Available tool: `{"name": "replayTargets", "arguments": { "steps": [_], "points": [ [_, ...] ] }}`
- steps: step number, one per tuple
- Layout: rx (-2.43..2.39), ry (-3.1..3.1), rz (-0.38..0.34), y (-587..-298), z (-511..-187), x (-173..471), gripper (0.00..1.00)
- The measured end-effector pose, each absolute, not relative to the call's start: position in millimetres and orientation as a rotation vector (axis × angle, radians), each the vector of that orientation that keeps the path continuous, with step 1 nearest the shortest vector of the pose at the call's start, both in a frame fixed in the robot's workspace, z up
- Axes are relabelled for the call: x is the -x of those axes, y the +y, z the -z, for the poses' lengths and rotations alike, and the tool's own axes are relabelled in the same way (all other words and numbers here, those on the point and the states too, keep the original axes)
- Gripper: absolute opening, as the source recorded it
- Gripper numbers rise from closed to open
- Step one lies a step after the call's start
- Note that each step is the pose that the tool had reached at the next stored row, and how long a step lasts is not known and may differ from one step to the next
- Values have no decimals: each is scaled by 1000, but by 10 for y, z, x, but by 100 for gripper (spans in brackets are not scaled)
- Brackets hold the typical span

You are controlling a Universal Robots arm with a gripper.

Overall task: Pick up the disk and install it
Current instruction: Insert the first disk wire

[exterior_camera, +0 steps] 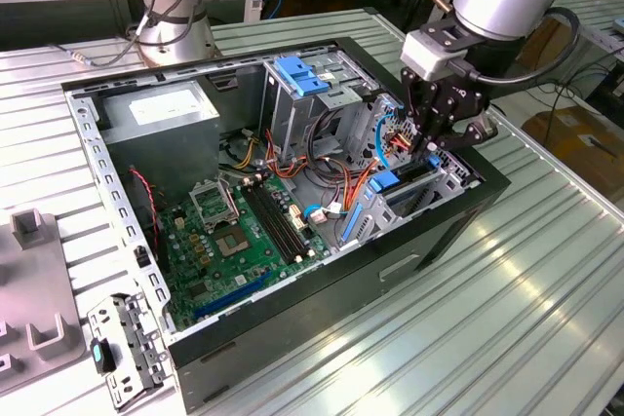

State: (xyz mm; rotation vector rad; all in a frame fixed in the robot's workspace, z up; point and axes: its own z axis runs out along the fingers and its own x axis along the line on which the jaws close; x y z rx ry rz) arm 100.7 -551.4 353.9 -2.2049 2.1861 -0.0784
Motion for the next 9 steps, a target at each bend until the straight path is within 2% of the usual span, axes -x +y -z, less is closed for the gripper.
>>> {"name": "replayTargets", "arguments": {
  "steps": [9],
  "points": [
    [2222, 2168, 78, -5519, -3488, -1007, 17]
  ]
}}
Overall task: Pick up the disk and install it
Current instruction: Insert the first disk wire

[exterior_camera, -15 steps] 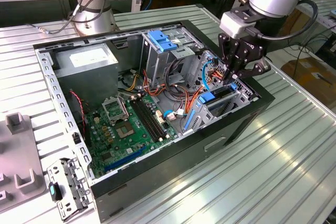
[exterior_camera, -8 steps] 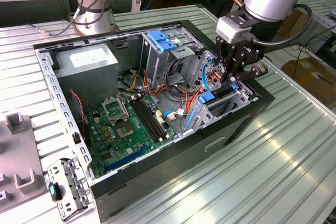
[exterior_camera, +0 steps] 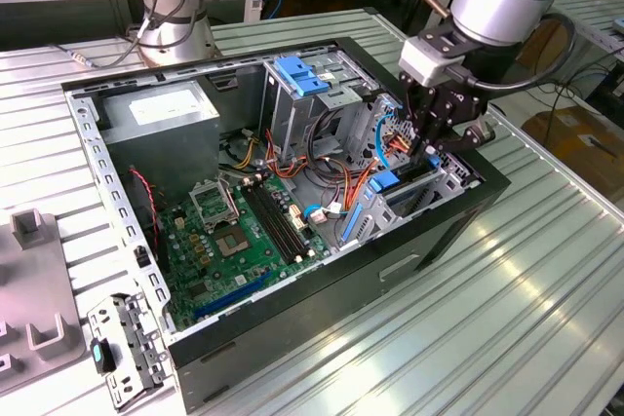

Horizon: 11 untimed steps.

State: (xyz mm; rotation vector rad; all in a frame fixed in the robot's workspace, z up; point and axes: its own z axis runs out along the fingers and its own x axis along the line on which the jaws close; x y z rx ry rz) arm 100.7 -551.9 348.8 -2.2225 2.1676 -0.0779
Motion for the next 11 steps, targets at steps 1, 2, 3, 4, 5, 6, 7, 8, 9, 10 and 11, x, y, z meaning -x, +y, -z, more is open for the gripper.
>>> {"name": "replayTargets", "arguments": {
  "steps": [1, 2, 3, 4, 5, 6, 7, 8, 9, 10, 11],
  "points": [
    [2224, 2166, 78, -5520, -3486, -1007, 17],
    [2224, 2166, 78, -5522, -3484, -1007, 17],
    [2224, 2166, 78, -5522, -3481, -1007, 17],
    [2224, 2166, 78, -5522, -3478, -1007, 17],
    [2224, 2166, 78, -5523, -3474, -1007, 17],
    [2224, 2166, 78, -5523, -3468, -1007, 17],
    [2224, 2166, 78, -5523, -3463, -1007, 17],
    [2224, 2166, 78, -5524, -3460, -1007, 17],
    [2224, 2166, 78, -5523, -3457, -1008, 17],
    [2224, 2166, 78, -5523, -3453, -1010, 17],
    [2224, 2166, 77, -5523, -3447, -1012, 17]
  ]
}}
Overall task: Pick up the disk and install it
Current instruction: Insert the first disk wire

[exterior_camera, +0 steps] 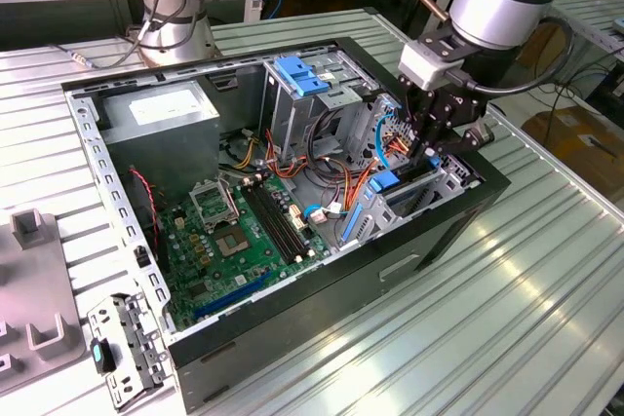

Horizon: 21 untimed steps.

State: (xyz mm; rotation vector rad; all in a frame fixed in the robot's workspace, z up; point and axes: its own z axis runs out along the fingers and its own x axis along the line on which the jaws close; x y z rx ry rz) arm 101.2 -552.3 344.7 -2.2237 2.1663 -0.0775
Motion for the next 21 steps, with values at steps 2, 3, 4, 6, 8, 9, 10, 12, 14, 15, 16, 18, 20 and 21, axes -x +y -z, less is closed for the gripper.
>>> {"name": "replayTargets", "arguments": {
  "steps": [2, 3, 4, 6, 8, 9, 10, 12, 14, 15, 16, 18, 20, 21],
  "points": [
    [2224, 2167, 77, -5525, -3433, -1016, 17],
    [2224, 2167, 77, -5525, -3426, -1016, 17],
    [2224, 2167, 77, -5525, -3418, -1016, 17],
    [2224, 2167, 77, -5527, -3405, -1017, 17],
    [2224, 2167, 77, -5527, -3405, -1017, 17],
    [2224, 2167, 77, -5527, -3404, -1017, 17],
    [2224, 2167, 77, -5527, -3404, -1017, 17],
    [2224, 2167, 77, -5527, -3451, -1017, 24],
    [2224, 2166, 77, -5527, -3538, -1017, 24],
    [2224, 2167, 77, -5527, -3571, -1017, 24],
    [2224, 2166, 77, -5527, -3600, -1017, 24],
    [2224, 2166, 77, -5527, -3600, -1016, 24],
    [2224, 2166, 78, -5527, -3601, -1015, 23],
    [2224, 2166, 78, -5527, -3601, -1015, 23]
  ]
}}
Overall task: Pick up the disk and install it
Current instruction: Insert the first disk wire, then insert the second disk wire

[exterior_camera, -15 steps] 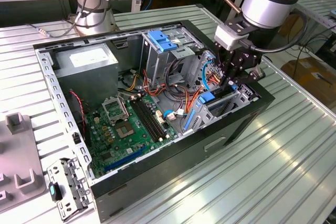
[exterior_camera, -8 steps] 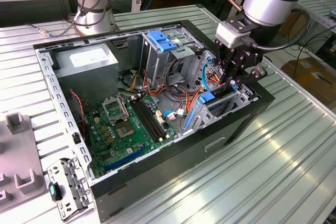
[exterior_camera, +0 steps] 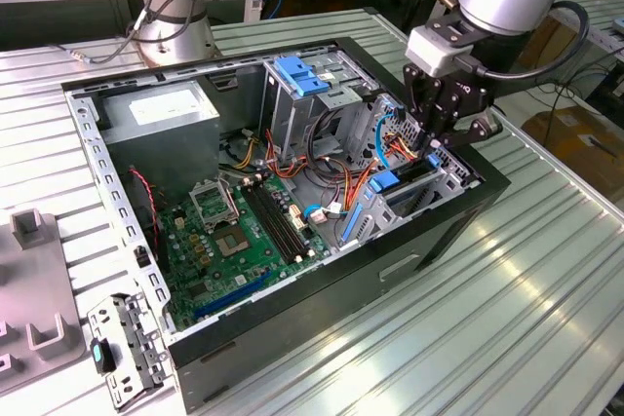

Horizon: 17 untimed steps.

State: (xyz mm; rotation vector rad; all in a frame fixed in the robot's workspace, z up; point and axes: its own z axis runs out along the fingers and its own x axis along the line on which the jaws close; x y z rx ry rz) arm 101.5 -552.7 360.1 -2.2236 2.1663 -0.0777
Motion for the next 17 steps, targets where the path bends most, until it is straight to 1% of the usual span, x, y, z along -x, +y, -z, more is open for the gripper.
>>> {"name": "replayTargets", "arguments": {
  "steps": [2, 17],
  "points": [
    [2224, 2166, 78, -5527, -3601, -1014, 11],
    [2224, 2166, 78, -5527, -3601, -1007, 11]
  ]
}}
